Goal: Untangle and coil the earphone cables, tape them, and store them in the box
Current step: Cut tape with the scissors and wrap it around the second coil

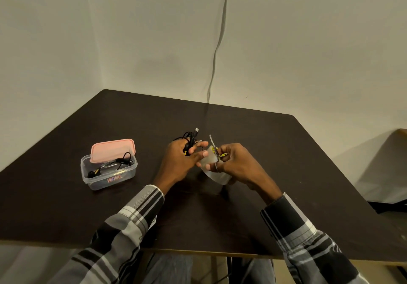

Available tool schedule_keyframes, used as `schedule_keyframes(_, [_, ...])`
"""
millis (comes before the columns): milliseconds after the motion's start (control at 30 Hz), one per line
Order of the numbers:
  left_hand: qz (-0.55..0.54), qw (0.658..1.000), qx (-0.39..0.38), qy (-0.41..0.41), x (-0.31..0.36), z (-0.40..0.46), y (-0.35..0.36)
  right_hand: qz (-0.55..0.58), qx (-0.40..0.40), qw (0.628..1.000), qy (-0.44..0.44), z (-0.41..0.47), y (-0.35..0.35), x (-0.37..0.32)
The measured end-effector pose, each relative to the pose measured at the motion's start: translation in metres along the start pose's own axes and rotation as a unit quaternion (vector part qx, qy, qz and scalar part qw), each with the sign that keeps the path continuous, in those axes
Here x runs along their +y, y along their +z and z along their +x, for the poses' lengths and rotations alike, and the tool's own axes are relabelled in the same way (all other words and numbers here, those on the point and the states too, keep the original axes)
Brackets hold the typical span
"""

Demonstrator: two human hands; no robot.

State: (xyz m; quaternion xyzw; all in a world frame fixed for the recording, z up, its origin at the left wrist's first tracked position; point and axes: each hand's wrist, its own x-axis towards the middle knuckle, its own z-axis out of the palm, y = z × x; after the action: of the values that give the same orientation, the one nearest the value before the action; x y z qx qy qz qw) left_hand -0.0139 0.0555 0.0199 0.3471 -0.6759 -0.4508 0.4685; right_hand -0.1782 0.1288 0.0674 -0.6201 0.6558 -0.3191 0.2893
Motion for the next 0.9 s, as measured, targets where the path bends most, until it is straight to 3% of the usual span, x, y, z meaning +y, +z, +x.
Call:
schedule_keyframes(133, [-0.019,1.0,0.004,-0.008,0.008,0.002,-0.001,-0.015,-0.002,1.0,0.001,0.002,0.002,0.002])
schedule_keyframes(333, [0.061,0.998,0.034,0.003,0.012,0.002,-0.001,-0.029,0.0,1.0,0.011,0.004,0.003,0.003])
schedule_keyframes(667, [0.226,0.967,0.016,0.118,0.006,-0.008,0.014,-0.042,0.006,0.999,-0.006,0.004,0.003,-0.001])
schedule_keyframes(900, [0.21,0.969,0.009,0.129,0.001,-0.012,0.019,-0.037,0.023,0.999,0.013,0.002,0.005,-0.002])
